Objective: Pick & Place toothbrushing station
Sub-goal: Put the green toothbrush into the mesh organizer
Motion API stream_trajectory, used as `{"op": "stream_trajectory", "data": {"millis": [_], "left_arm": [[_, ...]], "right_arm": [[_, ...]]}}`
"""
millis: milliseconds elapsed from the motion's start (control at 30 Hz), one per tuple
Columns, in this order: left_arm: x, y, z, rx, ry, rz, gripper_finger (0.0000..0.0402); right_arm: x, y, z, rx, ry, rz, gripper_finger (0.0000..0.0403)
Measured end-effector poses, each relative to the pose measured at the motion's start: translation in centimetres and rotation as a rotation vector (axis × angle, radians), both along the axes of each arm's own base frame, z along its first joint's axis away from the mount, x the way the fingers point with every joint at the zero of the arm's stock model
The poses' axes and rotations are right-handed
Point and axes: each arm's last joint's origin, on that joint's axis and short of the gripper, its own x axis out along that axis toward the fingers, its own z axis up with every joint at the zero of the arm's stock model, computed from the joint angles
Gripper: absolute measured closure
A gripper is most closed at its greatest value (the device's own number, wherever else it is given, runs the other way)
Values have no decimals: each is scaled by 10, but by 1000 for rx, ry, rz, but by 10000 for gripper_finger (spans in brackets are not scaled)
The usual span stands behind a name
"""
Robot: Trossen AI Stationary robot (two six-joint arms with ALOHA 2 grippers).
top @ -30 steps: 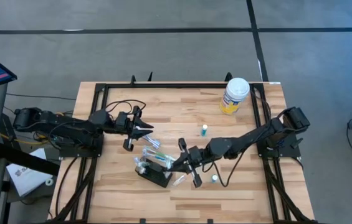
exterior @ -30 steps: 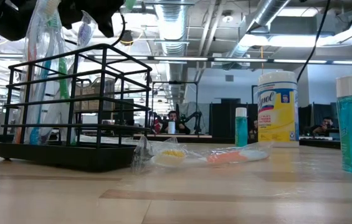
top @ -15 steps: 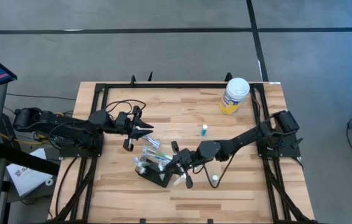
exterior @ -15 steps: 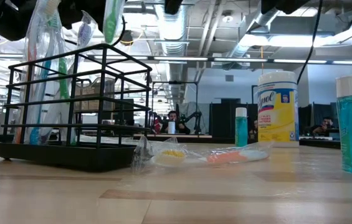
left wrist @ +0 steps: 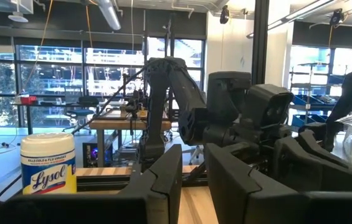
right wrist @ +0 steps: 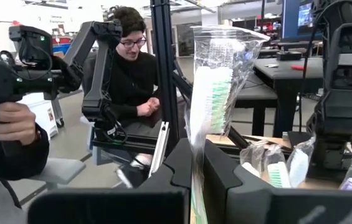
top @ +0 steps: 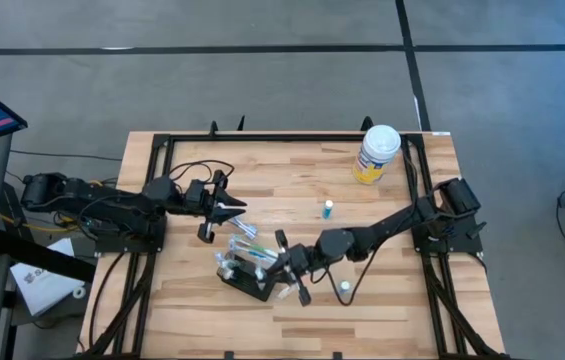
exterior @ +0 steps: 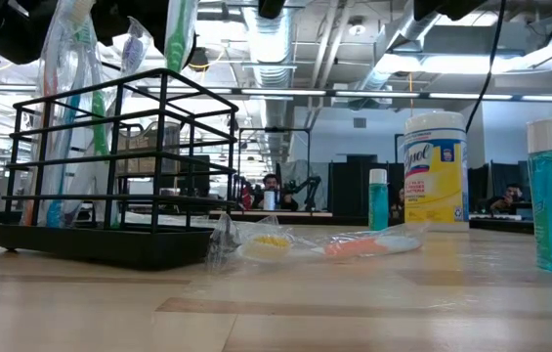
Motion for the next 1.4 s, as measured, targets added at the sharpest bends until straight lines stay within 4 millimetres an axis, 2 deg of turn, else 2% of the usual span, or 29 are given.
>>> {"op": "stream_trajectory", "data": {"millis": [167, 433, 767, 1067, 1400], "left_arm": [[0, 0, 0, 0, 0, 0, 334], [0, 0, 0, 0, 0, 0, 334], [0, 0, 0, 0, 0, 0, 334], [0, 0, 0, 0, 1, 0, 334], [0, 0, 0, 0, 1, 0, 334]], "right_arm": [[0, 1, -1, -11, -2, 1, 399], [9, 0, -21, -7, 16, -9, 399], [8, 3, -23, -41, 30, 0, 395], [17, 4, -47, -57, 29, -8, 394], [17, 3, -49, -87, 45, -10, 394]]}}
